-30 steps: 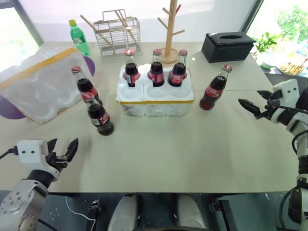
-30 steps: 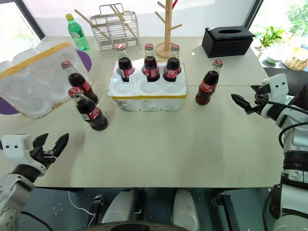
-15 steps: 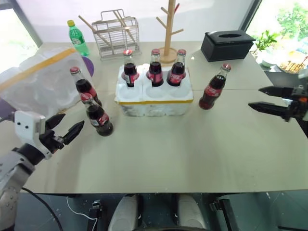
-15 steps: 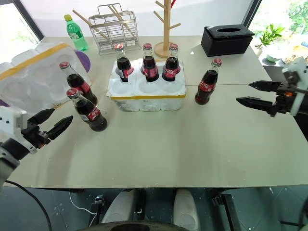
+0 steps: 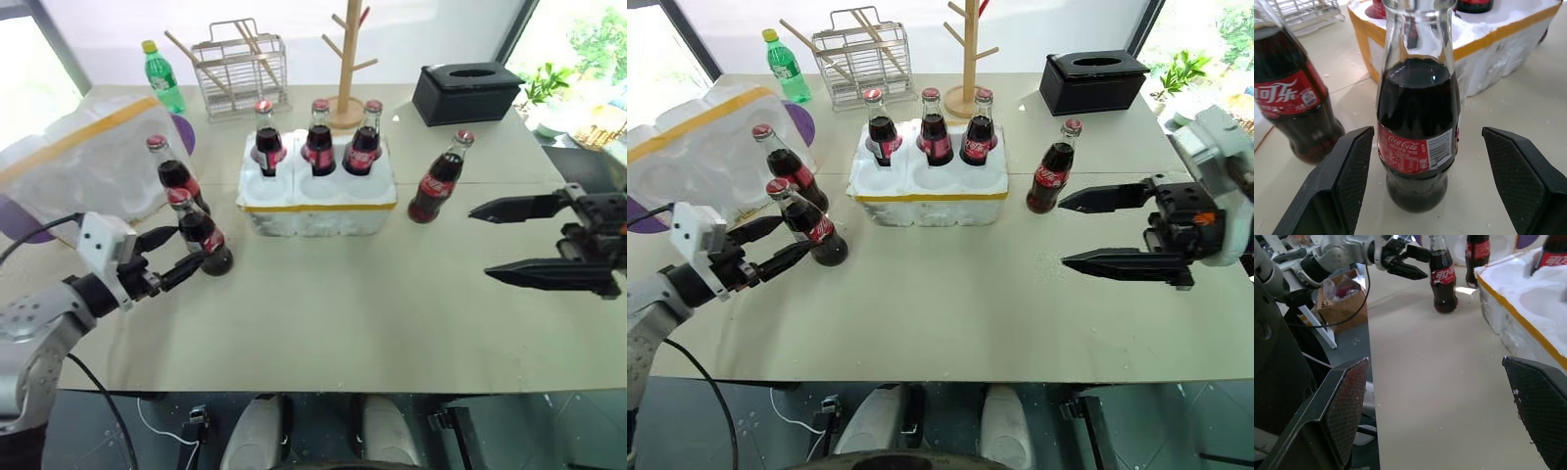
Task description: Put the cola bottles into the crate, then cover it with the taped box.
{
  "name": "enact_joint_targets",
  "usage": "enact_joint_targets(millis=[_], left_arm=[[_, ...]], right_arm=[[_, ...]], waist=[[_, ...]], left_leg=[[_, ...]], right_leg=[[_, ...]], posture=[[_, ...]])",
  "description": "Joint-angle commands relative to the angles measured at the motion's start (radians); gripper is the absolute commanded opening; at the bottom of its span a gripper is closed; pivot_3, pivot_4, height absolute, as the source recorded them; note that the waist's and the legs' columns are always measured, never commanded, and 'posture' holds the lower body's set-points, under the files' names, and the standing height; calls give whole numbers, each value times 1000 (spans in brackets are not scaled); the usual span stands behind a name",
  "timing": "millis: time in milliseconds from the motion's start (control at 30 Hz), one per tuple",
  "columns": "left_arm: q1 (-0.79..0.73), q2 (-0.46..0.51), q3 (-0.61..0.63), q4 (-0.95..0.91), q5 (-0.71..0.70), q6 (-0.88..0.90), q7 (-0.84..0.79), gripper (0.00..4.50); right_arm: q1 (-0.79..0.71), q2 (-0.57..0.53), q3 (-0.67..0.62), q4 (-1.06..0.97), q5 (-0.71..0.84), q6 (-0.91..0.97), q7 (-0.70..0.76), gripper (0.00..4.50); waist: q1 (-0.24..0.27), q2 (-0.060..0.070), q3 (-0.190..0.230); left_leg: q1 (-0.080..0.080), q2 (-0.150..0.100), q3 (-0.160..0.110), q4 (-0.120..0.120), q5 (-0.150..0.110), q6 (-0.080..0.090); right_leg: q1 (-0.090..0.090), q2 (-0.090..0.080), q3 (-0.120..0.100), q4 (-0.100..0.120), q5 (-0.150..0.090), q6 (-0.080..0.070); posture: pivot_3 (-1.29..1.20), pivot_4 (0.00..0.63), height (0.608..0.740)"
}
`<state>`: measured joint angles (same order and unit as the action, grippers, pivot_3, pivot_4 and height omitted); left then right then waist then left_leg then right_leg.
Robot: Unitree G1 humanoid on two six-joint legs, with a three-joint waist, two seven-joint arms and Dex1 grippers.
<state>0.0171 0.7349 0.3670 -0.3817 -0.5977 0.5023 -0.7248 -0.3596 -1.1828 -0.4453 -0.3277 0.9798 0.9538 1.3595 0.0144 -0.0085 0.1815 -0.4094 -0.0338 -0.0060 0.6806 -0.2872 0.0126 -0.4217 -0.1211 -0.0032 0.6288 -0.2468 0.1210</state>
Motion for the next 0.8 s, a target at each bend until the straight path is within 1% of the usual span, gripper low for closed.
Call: enact_joint_targets(millis=[33,100,167,300,333,433,533,600,700,800], left_arm=[[-62,-8,-43,50,48,-55,-5,3695],[-87,-18,-77,79,78,-82,-7,3695],[-102,-28,-101,90,94,-95,-10,3695],[-124,-56,-124,121,109,-119,-11,3695],[-124,-60,-122,126,110,-128,-15,3463],[-111,-56,-109,126,106,-132,-33,2575],[-97,-36,-92,113,97,-113,-42,2602],[-98,-19,-77,97,72,-82,-51,2602],[-118,9,-57,48,-15,2,-73,2602],[-212,37,-47,-21,-180,146,-74,2602]], right_arm=[[-32,12,-7,-26,59,12,-42,4500],[-49,19,4,-17,97,48,-76,4500],[-50,26,5,-25,105,45,-83,4500],[-44,48,32,-53,58,-10,-125,4500],[-42,51,36,-55,55,-18,-129,4500],[-36,56,42,-59,47,-35,-142,4500],[-31,59,48,-60,32,-53,-152,4500],[-27,63,51,-57,24,-64,-161,4500],[-19,68,55,-58,20,-72,-171,4500],[-8,70,54,-66,18,-79,-177,4500]], waist=[[-1,0,0],[-1,0,0],[-1,0,0],[-2,0,0],[-2,0,0],[-1,0,0],[-1,0,0],[-2,0,0],[-4,0,0],[0,-2,1]], left_leg=[[0,0,0,0,0,0],[0,0,0,0,0,0],[0,0,0,0,0,0],[0,0,0,0,0,0],[0,0,0,0,0,0],[0,0,0,0,0,0],[0,0,0,0,0,0],[0,0,0,0,0,0],[0,0,0,0,0,0],[-1,0,0,0,0,0]], right_leg=[[0,0,0,0,0,0],[0,0,0,0,0,0],[-1,-1,0,0,0,0],[-1,-1,0,0,2,3],[-1,-1,0,0,2,3],[-1,-1,0,0,2,3],[-1,-1,0,0,2,3],[-1,-1,0,0,2,3],[-1,-1,0,0,2,3],[-2,-1,0,0,2,3]], posture=[[0,150,740],[0,150,740],[0,150,740],[0,150,740],[0,150,740],[0,150,740],[0,150,740],[0,150,740],[0,150,740],[0,150,740]])
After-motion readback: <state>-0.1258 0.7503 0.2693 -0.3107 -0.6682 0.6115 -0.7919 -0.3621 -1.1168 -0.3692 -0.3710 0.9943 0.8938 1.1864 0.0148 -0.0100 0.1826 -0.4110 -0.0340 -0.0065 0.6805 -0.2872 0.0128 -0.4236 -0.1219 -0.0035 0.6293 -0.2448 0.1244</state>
